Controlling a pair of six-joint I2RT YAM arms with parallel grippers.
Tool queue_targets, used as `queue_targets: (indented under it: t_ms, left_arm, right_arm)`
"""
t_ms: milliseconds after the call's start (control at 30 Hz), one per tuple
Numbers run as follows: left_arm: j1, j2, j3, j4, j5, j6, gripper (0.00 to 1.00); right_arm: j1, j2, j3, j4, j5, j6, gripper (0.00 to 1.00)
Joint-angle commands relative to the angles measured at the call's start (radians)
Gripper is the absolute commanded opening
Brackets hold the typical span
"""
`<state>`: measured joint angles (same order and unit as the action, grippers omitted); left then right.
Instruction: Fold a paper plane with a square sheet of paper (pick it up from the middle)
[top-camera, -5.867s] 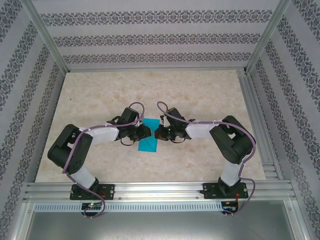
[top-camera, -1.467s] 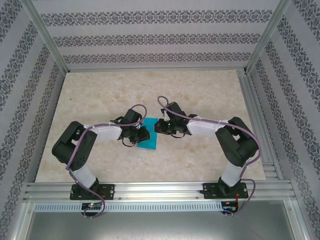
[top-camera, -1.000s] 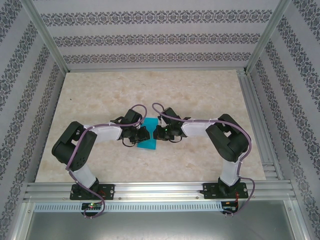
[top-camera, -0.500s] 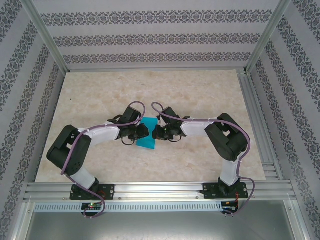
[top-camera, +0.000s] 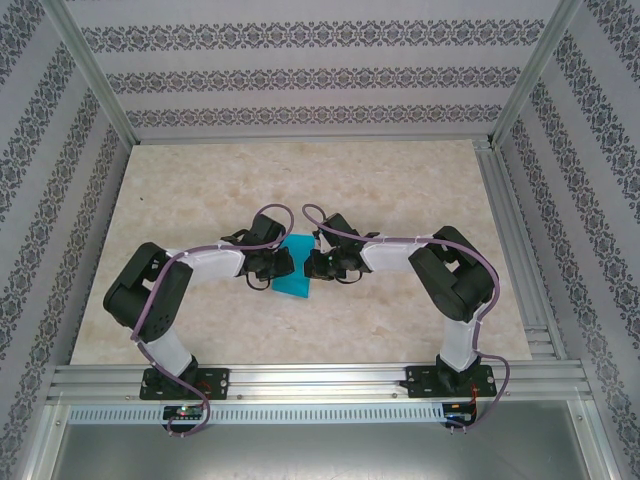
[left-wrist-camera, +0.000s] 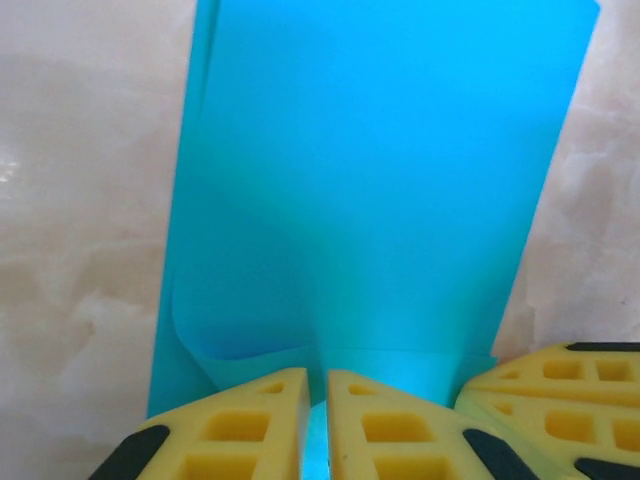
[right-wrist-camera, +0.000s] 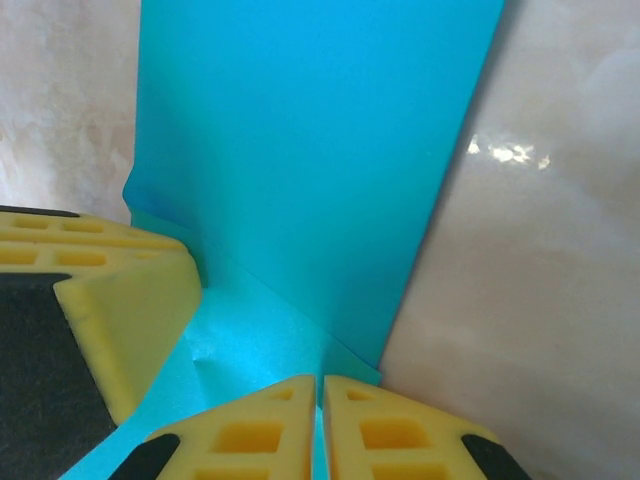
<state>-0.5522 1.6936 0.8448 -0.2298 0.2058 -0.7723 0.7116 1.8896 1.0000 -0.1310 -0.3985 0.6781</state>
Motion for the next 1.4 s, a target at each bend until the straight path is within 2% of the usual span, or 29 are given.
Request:
queue_targets:
  t_ms: [0, 367, 667, 867, 1367]
  left_arm:
    - [-0.002, 0.009, -0.005, -0.063, -0.06, -0.017, 0.14]
    - [-0.003, 0.001, -0.042, -0.045, -0.049, -0.051, 0.11]
    - [-0.003, 0.001, -0.057, -0.03, -0.051, -0.075, 0.1]
    - [-0.003, -0.005, -0.062, -0.033, -0.054, -0.075, 0.1]
    - [-0.003, -0.023, -0.073, -0.046, -0.071, -0.084, 0.1]
  right_arm:
    - [0.002, 0.0, 0.014, -0.011, 0.001, -0.023, 0.14]
    - [0.04, -0.119, -0.035, 0.001, -0.03, -0.002, 0.14]
    - [0.116, -0.1, -0.038, -0.06, -0.011, 0.003, 0.13]
    - [0.115, -0.081, -0.034, -0.085, 0.016, -0.004, 0.13]
    - [0.114, -0.039, -0.039, -0.082, -0.011, -0.02, 0.13]
